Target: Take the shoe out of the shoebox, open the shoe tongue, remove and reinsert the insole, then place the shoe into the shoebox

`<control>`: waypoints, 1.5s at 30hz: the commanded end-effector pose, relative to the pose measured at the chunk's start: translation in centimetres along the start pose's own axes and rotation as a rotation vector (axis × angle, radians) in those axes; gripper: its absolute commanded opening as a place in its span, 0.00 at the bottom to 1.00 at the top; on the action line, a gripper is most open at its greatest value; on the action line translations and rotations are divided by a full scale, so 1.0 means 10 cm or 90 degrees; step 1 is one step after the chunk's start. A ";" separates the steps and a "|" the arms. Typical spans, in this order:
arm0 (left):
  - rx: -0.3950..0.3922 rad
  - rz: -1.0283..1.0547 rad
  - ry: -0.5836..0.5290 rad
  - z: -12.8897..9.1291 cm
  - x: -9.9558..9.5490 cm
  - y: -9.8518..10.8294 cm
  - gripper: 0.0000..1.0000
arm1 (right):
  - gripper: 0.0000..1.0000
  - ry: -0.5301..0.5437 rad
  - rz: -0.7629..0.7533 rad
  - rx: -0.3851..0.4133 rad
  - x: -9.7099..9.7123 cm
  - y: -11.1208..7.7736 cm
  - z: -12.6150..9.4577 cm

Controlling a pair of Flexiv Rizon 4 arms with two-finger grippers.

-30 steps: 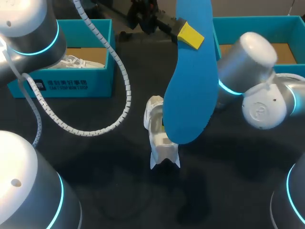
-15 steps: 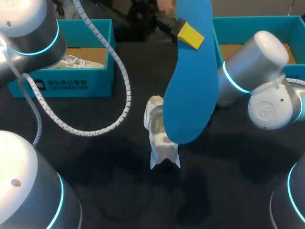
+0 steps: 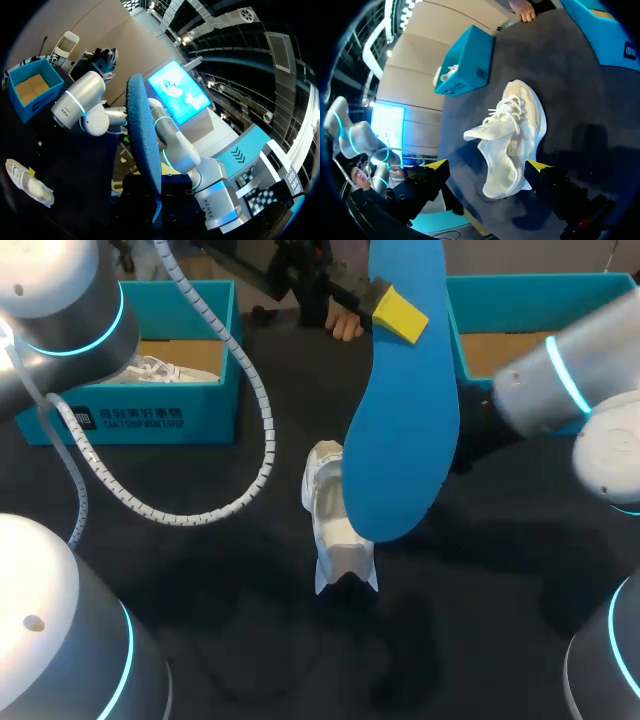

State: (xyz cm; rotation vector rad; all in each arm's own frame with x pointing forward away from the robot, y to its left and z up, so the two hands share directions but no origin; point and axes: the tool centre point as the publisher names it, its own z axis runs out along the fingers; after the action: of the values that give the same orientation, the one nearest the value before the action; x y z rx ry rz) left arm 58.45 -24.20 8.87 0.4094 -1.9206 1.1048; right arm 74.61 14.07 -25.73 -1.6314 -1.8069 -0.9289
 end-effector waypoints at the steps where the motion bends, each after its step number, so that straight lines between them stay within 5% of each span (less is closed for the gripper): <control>1: 0.001 0.000 -0.001 0.00 0.00 0.01 0.00 | 1.00 0.142 -0.018 -0.023 0.00 -0.10 -0.32; 4: 0.001 0.000 -0.001 0.00 0.00 0.01 0.00 | 1.00 0.196 0.005 -0.014 0.04 -0.07 -0.38; 16: 0.001 0.000 -0.001 0.00 0.00 0.01 0.00 | 1.00 0.181 0.003 -0.009 0.05 -0.05 -0.39; 20: 0.001 0.000 -0.001 0.00 0.00 0.01 0.00 | 1.00 0.231 0.026 -0.055 0.18 -0.06 -0.59; 30: 0.001 0.000 -0.001 0.00 0.00 0.01 0.00 | 1.00 0.292 0.033 -0.061 0.46 0.03 -0.72; 45: 0.001 0.000 -0.001 0.00 0.00 0.01 0.00 | 1.00 0.292 0.033 -0.061 0.46 0.03 -0.72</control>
State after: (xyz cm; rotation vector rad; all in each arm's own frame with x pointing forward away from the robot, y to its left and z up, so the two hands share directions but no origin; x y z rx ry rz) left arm 58.46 -24.20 8.87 0.4094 -1.9205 1.1047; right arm 73.82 11.14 -17.71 -1.3655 -1.4182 -1.2633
